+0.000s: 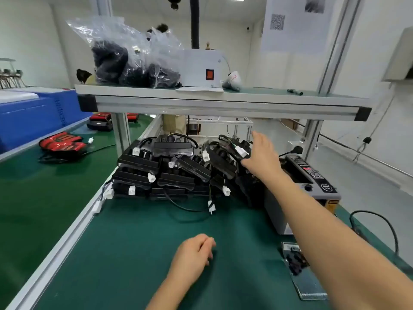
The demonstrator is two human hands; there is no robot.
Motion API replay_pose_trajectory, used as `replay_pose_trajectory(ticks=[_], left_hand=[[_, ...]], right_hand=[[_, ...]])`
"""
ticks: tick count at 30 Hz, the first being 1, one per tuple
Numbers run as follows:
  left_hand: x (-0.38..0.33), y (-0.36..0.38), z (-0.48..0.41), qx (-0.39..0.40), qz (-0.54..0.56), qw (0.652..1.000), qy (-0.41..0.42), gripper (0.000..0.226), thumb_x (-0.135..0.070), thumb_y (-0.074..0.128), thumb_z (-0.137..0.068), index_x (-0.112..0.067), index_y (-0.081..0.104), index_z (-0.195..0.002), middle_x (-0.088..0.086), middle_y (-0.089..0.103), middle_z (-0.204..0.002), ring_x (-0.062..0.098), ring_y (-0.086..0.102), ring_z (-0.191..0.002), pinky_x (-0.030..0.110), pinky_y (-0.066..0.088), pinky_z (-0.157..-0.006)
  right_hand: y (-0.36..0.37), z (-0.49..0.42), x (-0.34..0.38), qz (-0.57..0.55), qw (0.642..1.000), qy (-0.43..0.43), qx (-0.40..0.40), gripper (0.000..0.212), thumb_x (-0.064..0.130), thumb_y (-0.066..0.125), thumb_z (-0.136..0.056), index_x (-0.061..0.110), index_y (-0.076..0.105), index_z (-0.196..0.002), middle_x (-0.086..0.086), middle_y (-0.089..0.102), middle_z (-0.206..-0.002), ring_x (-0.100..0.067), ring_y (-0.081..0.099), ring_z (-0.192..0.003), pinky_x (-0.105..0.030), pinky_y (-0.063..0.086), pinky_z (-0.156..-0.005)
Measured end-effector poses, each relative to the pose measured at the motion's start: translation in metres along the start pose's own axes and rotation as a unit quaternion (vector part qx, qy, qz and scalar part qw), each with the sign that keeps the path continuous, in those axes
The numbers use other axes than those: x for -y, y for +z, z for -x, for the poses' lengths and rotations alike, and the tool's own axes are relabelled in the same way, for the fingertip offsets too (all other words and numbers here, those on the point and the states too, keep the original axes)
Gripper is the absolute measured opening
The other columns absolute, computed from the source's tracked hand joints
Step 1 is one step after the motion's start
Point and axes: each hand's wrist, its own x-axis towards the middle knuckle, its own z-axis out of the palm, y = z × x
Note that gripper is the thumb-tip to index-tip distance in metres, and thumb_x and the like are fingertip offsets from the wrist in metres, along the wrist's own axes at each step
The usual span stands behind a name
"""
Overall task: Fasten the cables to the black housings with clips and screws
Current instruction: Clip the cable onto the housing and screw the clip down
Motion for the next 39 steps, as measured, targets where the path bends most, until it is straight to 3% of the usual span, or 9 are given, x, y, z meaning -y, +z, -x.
replay_pose_trajectory(ticks=[4,7,12,16,20,24,30,35,39], left_hand=[[0.006,-0.001,0.006,-0.015,0.027,0.999,-0.026,0.024,-0.031,0.048,-0.093,-0.028,0.064,-0.077,-0.011,0.066,-0.067,0.004,0.057,-0.054,0.025,0.047,-0.058],[0.005,-0.002,0.006,-0.012,0.033,0.999,-0.017,0.023,-0.032,0.046,-0.093,-0.033,0.064,-0.078,-0.011,0.066,-0.070,0.003,0.058,-0.056,0.021,0.046,-0.056],[0.001,-0.006,0.006,-0.002,0.069,0.997,-0.041,0.024,-0.028,0.048,-0.093,-0.031,0.065,-0.077,-0.008,0.065,-0.065,0.004,0.057,-0.054,0.020,0.047,-0.053],[-0.007,-0.012,-0.005,-0.008,0.182,0.977,-0.108,0.022,-0.015,0.047,-0.096,-0.009,0.065,-0.085,0.000,0.060,-0.060,0.012,0.055,-0.049,0.024,0.047,-0.048],[-0.018,-0.027,-0.014,-0.022,0.272,0.948,-0.165,0.021,-0.013,0.046,-0.097,-0.003,0.062,-0.088,0.009,0.057,-0.068,0.016,0.055,-0.050,0.024,0.049,-0.045],[-0.027,-0.041,-0.022,-0.037,0.273,0.948,-0.156,0.020,-0.015,0.047,-0.097,-0.003,0.063,-0.092,0.009,0.058,-0.073,0.018,0.057,-0.055,0.025,0.052,-0.049],[-0.032,-0.060,-0.018,-0.059,0.305,0.941,-0.135,0.020,-0.017,0.047,-0.098,-0.004,0.062,-0.098,0.009,0.059,-0.076,0.018,0.061,-0.057,0.027,0.055,-0.054],[-0.036,-0.067,0.000,-0.028,0.365,0.916,-0.165,0.045,-0.046,0.041,-0.097,-0.007,0.062,-0.103,0.014,0.067,-0.093,0.028,0.070,-0.072,0.031,0.057,-0.058],[-0.037,-0.078,0.011,0.028,0.461,0.869,-0.180,0.077,-0.075,0.026,-0.084,-0.013,0.054,-0.118,0.019,0.068,-0.109,0.032,0.070,-0.090,0.038,0.058,-0.064]], right_hand=[[0.004,-0.029,0.002,0.040,0.995,-0.004,0.092,0.105,0.033,0.081,-0.068,0.018,0.016,-0.149,-0.009,0.023,-0.153,-0.033,0.024,-0.138,-0.049,0.030,-0.109],[0.013,-0.041,-0.006,-0.009,0.988,-0.005,0.154,0.099,0.033,0.083,-0.066,0.023,0.026,-0.146,-0.011,0.031,-0.148,-0.036,0.034,-0.132,-0.053,0.034,-0.106],[0.019,-0.039,-0.012,-0.048,0.993,-0.032,0.108,0.084,0.029,0.081,-0.066,0.019,0.038,-0.139,-0.012,0.043,-0.133,-0.033,0.052,-0.112,-0.041,0.046,-0.094],[0.016,-0.032,-0.010,-0.011,0.997,-0.052,0.051,0.077,0.032,0.076,-0.071,0.021,0.039,-0.137,-0.007,0.044,-0.131,-0.031,0.053,-0.109,-0.033,0.042,-0.077],[0.000,-0.019,0.004,0.009,0.998,-0.061,-0.003,0.075,0.033,0.074,-0.075,0.023,0.037,-0.139,-0.004,0.043,-0.135,-0.027,0.046,-0.119,-0.038,0.045,-0.084],[-0.021,0.012,0.021,0.040,0.992,-0.102,-0.069,0.068,0.031,0.072,-0.076,0.023,0.040,-0.136,-0.003,0.044,-0.131,-0.028,0.042,-0.116,-0.042,0.049,-0.079],[-0.032,0.089,0.039,0.077,0.977,-0.160,-0.117,0.064,0.029,0.075,-0.072,0.023,0.046,-0.128,-0.001,0.047,-0.125,-0.027,0.045,-0.110,-0.031,0.041,-0.060],[-0.024,0.163,0.051,0.061,0.976,-0.176,-0.115,0.065,0.026,0.082,-0.059,0.020,0.057,-0.119,-0.001,0.056,-0.115,-0.029,0.055,-0.101,-0.035,0.052,-0.053],[-0.006,0.211,0.053,0.062,0.975,-0.205,-0.056,0.072,0.022,0.084,-0.047,0.018,0.062,-0.115,-0.003,0.061,-0.109,-0.029,0.060,-0.093,-0.033,0.054,-0.054]])
